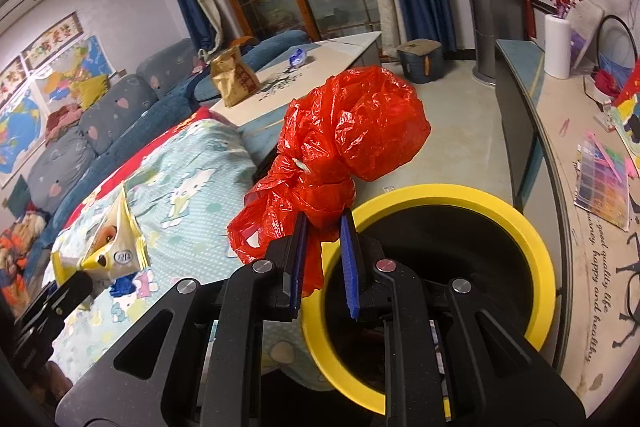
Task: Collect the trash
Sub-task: 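Carry the red bag and yellow snack bag over the yellow bin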
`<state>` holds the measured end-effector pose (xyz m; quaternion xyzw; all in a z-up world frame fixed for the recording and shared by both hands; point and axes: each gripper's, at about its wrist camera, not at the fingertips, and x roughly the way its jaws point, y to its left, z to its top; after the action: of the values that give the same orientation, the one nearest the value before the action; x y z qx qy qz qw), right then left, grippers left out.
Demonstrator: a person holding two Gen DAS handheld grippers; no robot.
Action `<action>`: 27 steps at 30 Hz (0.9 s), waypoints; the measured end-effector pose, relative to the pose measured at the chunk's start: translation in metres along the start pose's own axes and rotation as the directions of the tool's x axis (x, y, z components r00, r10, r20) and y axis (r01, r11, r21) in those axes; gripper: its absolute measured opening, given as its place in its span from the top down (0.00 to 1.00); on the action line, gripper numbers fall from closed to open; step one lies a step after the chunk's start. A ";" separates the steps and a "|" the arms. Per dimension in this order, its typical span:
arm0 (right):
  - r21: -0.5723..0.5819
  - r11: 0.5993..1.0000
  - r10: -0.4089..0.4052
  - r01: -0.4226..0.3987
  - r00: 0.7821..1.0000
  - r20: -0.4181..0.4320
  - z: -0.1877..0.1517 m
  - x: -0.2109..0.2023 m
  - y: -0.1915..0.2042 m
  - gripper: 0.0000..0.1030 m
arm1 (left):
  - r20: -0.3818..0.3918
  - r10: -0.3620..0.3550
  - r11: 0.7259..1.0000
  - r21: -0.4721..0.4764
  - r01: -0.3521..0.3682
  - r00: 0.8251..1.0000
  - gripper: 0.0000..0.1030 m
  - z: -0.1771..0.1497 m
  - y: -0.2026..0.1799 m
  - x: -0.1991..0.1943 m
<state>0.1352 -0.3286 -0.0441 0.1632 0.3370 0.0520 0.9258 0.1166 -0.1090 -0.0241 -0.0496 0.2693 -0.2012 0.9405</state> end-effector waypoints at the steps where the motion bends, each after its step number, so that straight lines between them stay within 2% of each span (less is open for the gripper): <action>1: 0.004 1.000 -0.007 0.007 1.000 0.000 0.000 0.000 -0.003 0.88 | -0.002 -0.004 1.000 0.005 0.004 1.000 0.72 -0.001 -0.002 0.001; 27: 0.077 0.987 -0.133 0.138 0.989 -0.061 -0.014 0.014 -0.063 0.88 | -0.106 -0.079 0.987 0.134 0.093 0.991 0.72 -0.020 -0.060 0.053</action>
<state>0.1359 -0.3810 -0.0840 0.1759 0.3749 -0.0204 0.9100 0.1265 -0.1848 -0.0549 0.0146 0.2989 -0.2621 0.9174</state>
